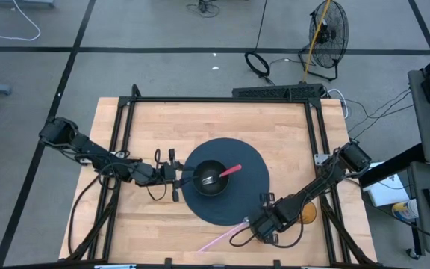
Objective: Pick & Place Utensil
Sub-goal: Put the blue spoon into the black bowl
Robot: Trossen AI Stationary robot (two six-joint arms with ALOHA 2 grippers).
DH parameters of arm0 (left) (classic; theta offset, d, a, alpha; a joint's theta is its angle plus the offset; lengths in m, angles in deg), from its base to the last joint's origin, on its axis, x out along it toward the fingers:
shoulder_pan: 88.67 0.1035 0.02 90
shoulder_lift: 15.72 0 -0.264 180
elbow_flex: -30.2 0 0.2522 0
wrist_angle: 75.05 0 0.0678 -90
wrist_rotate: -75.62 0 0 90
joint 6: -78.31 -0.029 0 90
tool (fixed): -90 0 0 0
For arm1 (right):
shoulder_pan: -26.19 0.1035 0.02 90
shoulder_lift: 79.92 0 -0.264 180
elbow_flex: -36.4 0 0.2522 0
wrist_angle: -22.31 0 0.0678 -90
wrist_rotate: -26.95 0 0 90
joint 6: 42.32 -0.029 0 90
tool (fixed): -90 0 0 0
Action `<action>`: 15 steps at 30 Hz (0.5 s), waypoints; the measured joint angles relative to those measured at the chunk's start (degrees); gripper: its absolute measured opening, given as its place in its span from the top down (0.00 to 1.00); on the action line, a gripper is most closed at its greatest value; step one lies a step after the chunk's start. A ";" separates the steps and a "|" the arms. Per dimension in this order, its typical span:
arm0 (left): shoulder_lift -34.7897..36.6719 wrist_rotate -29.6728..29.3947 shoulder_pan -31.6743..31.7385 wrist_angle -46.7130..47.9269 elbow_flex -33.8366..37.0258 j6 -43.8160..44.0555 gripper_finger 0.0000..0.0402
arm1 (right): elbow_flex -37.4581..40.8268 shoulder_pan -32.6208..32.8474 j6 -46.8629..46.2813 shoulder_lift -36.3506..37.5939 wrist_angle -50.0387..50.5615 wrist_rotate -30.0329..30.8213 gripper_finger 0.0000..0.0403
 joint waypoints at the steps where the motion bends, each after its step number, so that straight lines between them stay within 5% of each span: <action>1: 0.01 0.00 0.00 0.00 0.00 0.00 0.70 | -0.96 0.00 0.14 0.02 1.19 0.51 0.91; 15: 0.00 0.01 0.00 0.03 0.00 -0.02 0.70 | -3.89 0.00 1.23 0.12 4.17 1.88 0.91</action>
